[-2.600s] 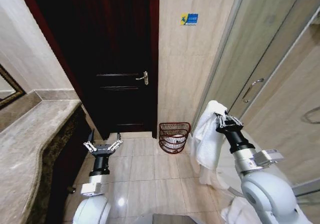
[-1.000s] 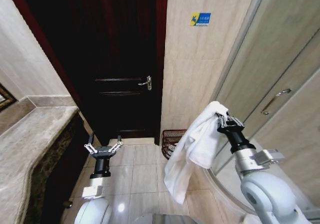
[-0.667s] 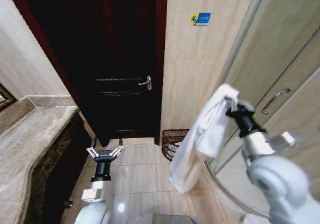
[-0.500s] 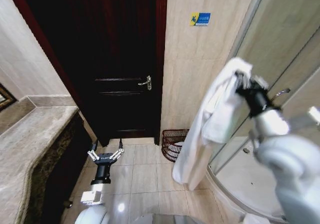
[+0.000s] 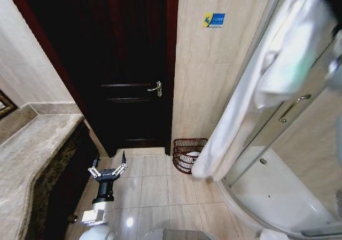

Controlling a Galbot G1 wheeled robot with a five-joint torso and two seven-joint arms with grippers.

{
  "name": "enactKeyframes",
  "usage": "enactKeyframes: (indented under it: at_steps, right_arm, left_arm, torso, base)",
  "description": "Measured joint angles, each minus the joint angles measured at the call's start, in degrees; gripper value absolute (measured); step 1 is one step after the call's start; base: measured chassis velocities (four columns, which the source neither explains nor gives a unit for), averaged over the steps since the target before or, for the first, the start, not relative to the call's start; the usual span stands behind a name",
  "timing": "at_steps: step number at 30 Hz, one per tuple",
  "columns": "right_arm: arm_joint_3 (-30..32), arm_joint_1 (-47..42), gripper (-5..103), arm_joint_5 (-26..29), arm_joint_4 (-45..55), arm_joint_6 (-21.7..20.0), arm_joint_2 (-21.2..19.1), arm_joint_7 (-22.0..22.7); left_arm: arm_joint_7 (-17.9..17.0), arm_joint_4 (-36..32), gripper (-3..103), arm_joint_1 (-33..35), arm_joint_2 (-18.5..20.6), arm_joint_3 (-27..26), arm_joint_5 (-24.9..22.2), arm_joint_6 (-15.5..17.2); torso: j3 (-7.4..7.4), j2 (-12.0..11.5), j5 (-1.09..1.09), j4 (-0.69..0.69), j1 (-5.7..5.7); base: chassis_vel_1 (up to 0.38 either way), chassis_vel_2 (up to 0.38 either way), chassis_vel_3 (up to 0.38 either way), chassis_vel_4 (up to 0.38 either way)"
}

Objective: Discard the used towel into the hamper.

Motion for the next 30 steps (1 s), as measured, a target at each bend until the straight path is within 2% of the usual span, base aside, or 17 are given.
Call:
enactKeyframes:
  at_steps: [2, 3, 5, 7, 8, 10, 11, 14, 18, 21, 23, 30]
  right_arm:
    - [-3.71, 5.61, 7, -0.13, -3.63, -0.06, 1.42, 0.11]
    - [-7.80, 11.45, 7, -0.71, -8.33, -0.07, 3.67, 0.06]
    - [-9.00, 13.06, 7, -0.93, -10.00, -0.07, 4.47, -0.03]
    - [-13.11, 18.13, 7, -2.11, -16.36, 0.20, 7.84, -0.83]
    - [-13.11, 18.13, 7, -2.11, -16.36, 0.20, 7.84, -0.83]
    - [-17.02, 22.31, 7, -3.89, -23.26, 1.23, 11.55, -2.29]
    - [-17.02, 22.31, 7, -3.89, -23.26, 1.23, 11.55, -2.29]
    - [-20.74, 26.14, 7, -6.25, -32.39, 2.42, 17.14, -4.56]
    - [-20.75, 27.07, 7, -8.66, -36.85, 3.15, 20.45, -5.57]
    - [-20.36, 26.52, 7, -10.08, -37.80, 3.56, 21.39, -5.68]
    - [-19.66, 23.96, 7, -11.28, -36.76, 3.72, 21.48, -5.69]
    - [-18.19, 18.12, 7, -11.91, -33.79, 3.72, 20.69, -5.09]
  left_arm:
    - [0.02, 0.00, 100, 0.17, -0.29, 0.14, 0.36, -0.40]
    - [0.08, -0.05, 100, 0.28, -0.45, 0.25, 0.59, -0.77]
    - [0.10, -0.07, 100, 0.28, -0.51, 0.24, 0.64, -0.86]
    - [0.34, -0.36, 100, -0.05, -0.74, 0.24, 0.77, -1.02]
    - [0.34, -0.36, 100, -0.05, -0.74, 0.24, 0.77, -1.02]
    - [0.80, -0.76, 100, -0.34, -1.08, 0.32, 0.89, -1.03]
    - [0.80, -0.76, 100, -0.34, -1.08, 0.32, 0.89, -1.03]
    - [1.50, -1.87, 100, -0.03, -1.69, 0.41, 1.75, -1.15]
    - [1.66, -2.54, 100, 0.22, -1.88, 0.19, 1.93, -1.68]
    - [2.36, -2.56, 100, 0.31, -1.97, 0.00, 2.17, -2.24]
    - [3.35, -2.91, 100, 0.37, -2.31, 0.31, 2.51, -3.28]
    - [3.78, -3.83, 100, 0.90, -2.11, 0.99, 2.72, -3.52]
  torso:
    - [0.00, 0.00, -0.04, 0.01, 0.00]
    - [-0.01, 0.01, -0.04, 0.01, 0.00]
    - [-0.01, 0.01, -0.04, 0.01, 0.00]
    - [0.00, 0.00, 0.02, 0.00, 0.00]
    - [0.00, 0.00, 0.02, 0.00, 0.00]
    - [0.00, 0.00, -0.01, 0.01, 0.00]
    - [0.00, 0.00, -0.01, 0.01, 0.00]
    - [0.01, 0.00, 0.00, 0.03, 0.01]
    - [0.00, 0.01, -0.02, 0.03, 0.01]
    - [-0.01, 0.01, -0.02, 0.02, 0.00]
    - [-0.17, -0.24, -0.01, 0.02, -0.13]
    - [-0.96, -1.80, 0.05, 0.01, -0.81]
  base:
    - [0.000, 0.000, 0.000, 0.000]
    - [0.000, 0.000, 0.000, 0.000]
    - [0.000, 0.000, 0.000, 0.000]
    - [0.000, 0.000, 0.000, 0.000]
    - [0.000, 0.000, 0.000, 0.000]
    - [0.000, 0.000, 0.000, 0.000]
    - [0.000, 0.000, 0.000, 0.000]
    - [0.000, 0.000, 0.000, 0.000]
    - [0.000, 0.000, 0.000, 0.000]
    - [0.000, 0.000, 0.000, 0.000]
    - [0.000, 0.000, 0.000, 0.000]
    - [0.000, 0.000, 0.000, 0.000]
